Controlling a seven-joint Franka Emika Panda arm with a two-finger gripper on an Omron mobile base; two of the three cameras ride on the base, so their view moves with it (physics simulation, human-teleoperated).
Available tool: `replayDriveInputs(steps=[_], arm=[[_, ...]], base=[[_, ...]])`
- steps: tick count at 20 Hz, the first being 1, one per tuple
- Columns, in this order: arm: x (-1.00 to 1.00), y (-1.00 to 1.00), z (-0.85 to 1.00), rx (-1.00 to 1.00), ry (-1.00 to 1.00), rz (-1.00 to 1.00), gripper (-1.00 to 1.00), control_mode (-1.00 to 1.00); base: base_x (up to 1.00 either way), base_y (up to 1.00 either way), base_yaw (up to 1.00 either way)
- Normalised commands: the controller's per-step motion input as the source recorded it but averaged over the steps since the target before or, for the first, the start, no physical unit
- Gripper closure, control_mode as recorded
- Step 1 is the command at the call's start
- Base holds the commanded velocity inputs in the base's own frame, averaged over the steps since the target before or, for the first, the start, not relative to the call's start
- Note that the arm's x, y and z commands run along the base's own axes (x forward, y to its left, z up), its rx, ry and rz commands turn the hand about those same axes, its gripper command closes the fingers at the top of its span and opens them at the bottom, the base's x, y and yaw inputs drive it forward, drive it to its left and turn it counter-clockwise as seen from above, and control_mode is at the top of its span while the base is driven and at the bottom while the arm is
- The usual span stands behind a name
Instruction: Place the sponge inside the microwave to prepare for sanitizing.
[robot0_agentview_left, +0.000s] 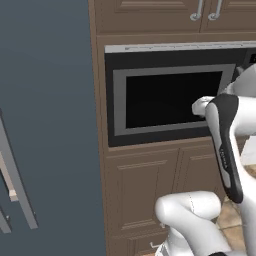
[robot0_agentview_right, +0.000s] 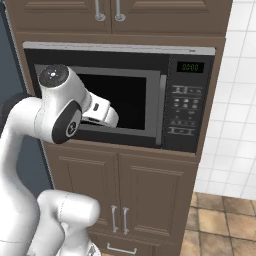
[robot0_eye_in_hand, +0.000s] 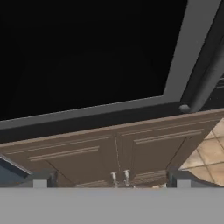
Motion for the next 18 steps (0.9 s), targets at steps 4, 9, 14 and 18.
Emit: replayDriveInputs(steps=[4, 9, 14, 18], arm=[[-0.05, -1.00, 0.29, 0.00, 0.00, -0.20, -1.00, -1.00], [-0.40, -0.96, 0.26, 0.00, -0.14, -0.16, -1.00, -1.00], [0.01, -0.73, -0.13, 0.00, -0.05, -0.01, -1.00, -1.00], [0.27, -0.24, -0.03, 0.00, 0.03, 0.03, -1.00, -1.00]], base=[[0.00, 0.00, 0.00], [0.00, 0.00, 0.00], [0.00, 0.00, 0.00], [0.00, 0.00, 0.00]])
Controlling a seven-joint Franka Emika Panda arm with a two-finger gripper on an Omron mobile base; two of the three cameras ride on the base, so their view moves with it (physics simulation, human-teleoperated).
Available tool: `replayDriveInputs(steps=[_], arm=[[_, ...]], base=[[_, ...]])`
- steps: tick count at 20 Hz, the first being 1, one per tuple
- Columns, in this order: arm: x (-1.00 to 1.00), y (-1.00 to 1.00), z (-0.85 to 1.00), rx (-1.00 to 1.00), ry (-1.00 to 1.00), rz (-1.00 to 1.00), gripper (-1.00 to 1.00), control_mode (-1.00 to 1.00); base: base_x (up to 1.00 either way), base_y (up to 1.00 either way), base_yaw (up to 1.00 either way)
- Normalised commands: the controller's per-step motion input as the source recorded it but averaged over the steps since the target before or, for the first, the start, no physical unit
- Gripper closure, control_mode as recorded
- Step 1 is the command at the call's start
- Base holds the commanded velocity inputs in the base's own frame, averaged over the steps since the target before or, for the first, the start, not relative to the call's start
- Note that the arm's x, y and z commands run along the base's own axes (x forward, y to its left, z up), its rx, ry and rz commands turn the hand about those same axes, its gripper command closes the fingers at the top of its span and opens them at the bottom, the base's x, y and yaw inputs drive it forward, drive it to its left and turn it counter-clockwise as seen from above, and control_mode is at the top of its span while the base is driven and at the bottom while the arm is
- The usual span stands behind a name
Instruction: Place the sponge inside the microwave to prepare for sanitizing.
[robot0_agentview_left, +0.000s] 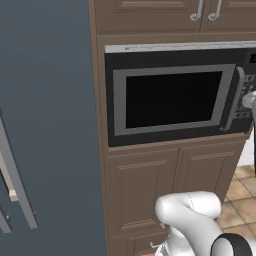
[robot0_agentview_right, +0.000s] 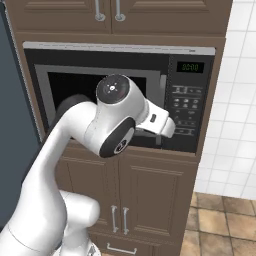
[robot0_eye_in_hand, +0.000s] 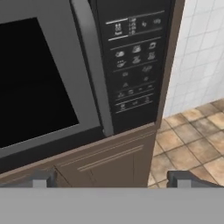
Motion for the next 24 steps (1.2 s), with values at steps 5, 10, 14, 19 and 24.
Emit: replayDriveInputs(steps=[5, 10, 14, 19, 24], arm=[[0.45, 0.00, -0.06, 0.00, 0.03, 0.04, -1.00, -1.00], [0.38, 0.00, -0.20, -0.01, -0.05, 0.07, -1.00, -1.00], [0.42, 0.00, -0.30, -0.02, -0.14, 0.09, -1.00, -1.00], [0.44, -0.04, -0.24, -0.03, -0.05, 0.03, -1.00, -1.00], [0.40, -0.02, -0.05, -0.04, 0.03, 0.00, -1.00, -1.00]], base=[[0.00, 0.00, 0.00], [0.00, 0.00, 0.00], [0.00, 0.00, 0.00], [0.00, 0.00, 0.00], [0.00, 0.00, 0.00]])
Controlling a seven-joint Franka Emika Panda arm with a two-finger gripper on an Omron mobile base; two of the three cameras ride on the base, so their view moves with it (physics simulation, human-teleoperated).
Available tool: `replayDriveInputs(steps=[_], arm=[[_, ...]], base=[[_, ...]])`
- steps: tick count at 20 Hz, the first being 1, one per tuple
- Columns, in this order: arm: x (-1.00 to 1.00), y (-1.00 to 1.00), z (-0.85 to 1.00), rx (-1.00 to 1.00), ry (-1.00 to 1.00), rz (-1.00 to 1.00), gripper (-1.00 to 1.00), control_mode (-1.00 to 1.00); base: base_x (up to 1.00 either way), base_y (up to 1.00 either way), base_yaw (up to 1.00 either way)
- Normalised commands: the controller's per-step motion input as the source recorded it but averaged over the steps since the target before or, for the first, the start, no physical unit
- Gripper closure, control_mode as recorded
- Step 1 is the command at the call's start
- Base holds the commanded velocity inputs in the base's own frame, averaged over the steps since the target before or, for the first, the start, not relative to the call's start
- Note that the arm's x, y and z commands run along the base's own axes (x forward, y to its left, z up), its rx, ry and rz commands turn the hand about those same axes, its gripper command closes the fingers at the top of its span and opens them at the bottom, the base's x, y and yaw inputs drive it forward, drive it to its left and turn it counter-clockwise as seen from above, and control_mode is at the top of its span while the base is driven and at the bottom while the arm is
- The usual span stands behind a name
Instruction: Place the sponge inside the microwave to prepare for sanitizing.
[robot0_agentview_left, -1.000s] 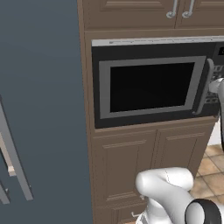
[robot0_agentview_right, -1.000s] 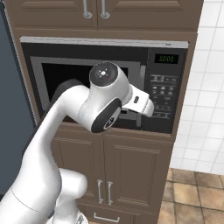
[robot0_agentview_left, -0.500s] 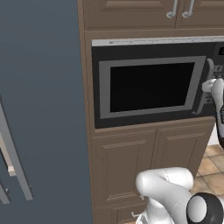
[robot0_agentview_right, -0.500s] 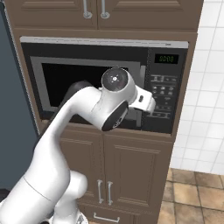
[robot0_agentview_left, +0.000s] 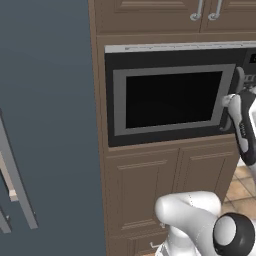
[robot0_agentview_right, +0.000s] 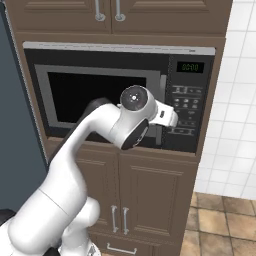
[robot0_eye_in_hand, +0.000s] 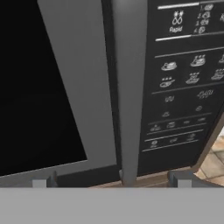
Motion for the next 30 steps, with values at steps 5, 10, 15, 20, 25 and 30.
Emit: replayDriveInputs(steps=[5, 10, 15, 20, 25, 30], arm=[[0.26, -0.16, -0.04, -0.01, 0.03, 0.00, -1.00, -1.00], [0.17, -0.35, -0.14, 0.00, 0.00, 0.00, -1.00, -1.00], [0.25, -0.15, -0.26, -0.01, 0.00, 0.00, -1.00, -1.00], [0.21, 0.00, -0.15, 0.00, 0.08, 0.00, -1.00, -1.00], [0.17, 0.00, -0.07, 0.00, 0.02, 0.00, -1.00, -1.00], [0.21, 0.00, -0.03, 0.01, -0.05, 0.01, -1.00, -1.00]], base=[[0.00, 0.00, 0.00], [0.00, 0.00, 0.00], [0.00, 0.00, 0.00], [0.00, 0.00, 0.00], [0.00, 0.00, 0.00], [0.00, 0.00, 0.00]])
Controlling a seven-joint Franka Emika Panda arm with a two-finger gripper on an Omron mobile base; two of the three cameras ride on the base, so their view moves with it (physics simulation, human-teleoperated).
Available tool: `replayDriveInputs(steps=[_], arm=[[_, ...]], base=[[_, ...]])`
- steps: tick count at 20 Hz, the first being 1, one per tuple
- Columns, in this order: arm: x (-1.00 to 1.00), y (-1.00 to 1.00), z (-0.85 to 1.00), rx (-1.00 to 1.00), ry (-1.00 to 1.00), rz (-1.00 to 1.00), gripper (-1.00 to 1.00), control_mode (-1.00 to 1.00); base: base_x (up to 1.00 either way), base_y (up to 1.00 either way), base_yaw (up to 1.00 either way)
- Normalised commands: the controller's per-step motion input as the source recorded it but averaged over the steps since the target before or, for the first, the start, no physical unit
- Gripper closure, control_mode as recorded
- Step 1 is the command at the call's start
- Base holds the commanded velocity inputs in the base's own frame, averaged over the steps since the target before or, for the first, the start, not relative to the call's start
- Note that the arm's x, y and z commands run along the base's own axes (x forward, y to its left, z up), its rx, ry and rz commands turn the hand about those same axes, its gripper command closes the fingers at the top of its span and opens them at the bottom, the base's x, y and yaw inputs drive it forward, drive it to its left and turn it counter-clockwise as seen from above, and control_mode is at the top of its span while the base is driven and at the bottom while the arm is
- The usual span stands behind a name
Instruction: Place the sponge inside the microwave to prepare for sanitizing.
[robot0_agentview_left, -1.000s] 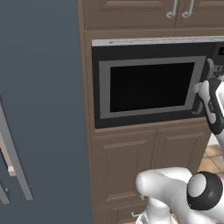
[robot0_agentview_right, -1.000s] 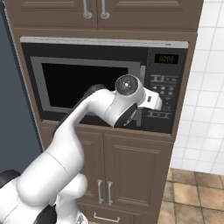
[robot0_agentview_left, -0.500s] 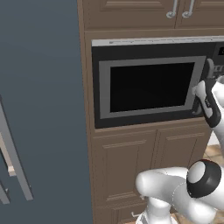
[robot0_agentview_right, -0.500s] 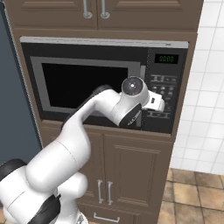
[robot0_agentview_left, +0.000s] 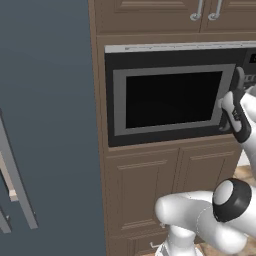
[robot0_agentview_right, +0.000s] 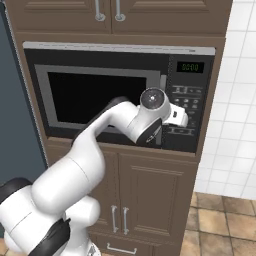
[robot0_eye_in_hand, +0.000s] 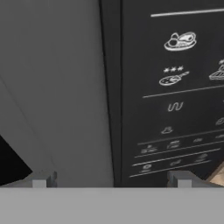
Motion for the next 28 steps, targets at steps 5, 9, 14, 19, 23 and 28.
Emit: replayDriveInputs(steps=[5, 9, 14, 19, 23, 28], arm=[[0.20, 0.00, -0.06, 0.02, -0.06, 0.01, 1.00, -1.00], [0.02, 0.00, 0.00, 0.00, 0.00, 0.00, 1.00, -1.00], [-0.16, 0.00, 0.00, 0.00, -0.01, 0.00, 1.00, -1.00], [-0.91, 0.00, 0.00, 0.00, -0.03, 0.00, 1.00, -1.00], [-1.00, 0.03, 0.00, -0.01, -0.01, 0.00, 1.00, -1.00], [-1.00, 0.26, -0.21, -0.09, 0.00, -0.03, 1.00, -1.00]], base=[[0.00, 0.00, 0.00], [0.00, 0.00, 0.00], [0.00, 0.00, 0.00], [0.00, 0.00, 0.00], [0.00, 0.00, 0.00], [0.00, 0.00, 0.00]])
